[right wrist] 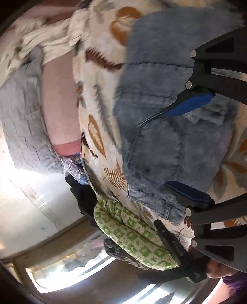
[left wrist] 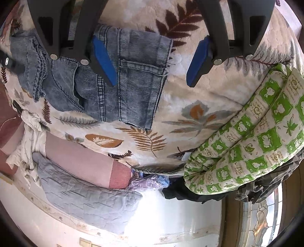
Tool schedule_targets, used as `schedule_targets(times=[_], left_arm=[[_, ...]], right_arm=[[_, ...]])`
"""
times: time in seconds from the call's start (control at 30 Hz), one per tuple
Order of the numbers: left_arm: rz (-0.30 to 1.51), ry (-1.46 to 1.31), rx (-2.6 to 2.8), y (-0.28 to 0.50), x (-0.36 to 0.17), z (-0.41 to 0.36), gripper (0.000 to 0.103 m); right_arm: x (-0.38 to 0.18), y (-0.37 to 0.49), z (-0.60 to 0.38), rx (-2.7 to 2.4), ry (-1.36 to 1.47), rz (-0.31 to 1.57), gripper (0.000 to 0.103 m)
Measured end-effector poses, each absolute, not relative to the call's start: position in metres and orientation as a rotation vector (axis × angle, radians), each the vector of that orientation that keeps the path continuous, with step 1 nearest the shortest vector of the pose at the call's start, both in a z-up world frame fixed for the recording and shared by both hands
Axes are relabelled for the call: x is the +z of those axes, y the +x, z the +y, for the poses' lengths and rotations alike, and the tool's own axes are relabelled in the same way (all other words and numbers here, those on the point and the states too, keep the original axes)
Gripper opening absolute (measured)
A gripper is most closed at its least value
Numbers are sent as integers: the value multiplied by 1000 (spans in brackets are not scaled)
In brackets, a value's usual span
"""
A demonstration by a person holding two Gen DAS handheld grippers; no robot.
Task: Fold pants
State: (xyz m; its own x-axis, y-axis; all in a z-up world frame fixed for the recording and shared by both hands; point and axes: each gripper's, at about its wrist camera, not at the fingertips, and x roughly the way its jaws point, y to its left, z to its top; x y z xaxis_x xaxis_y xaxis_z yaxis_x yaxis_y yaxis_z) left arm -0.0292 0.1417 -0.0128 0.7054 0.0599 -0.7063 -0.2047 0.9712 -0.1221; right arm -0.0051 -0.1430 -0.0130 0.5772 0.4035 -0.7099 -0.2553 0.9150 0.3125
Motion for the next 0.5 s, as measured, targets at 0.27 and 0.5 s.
schedule_targets(times=[0.27,0.5], left_arm=[[723,-237,188,-47,-9,183,77],[724,-243,160,-49,-16,196,84]], right_arm=[[20,66,-63,507,80,970,74],[0,116,23,592,4,1085,74]])
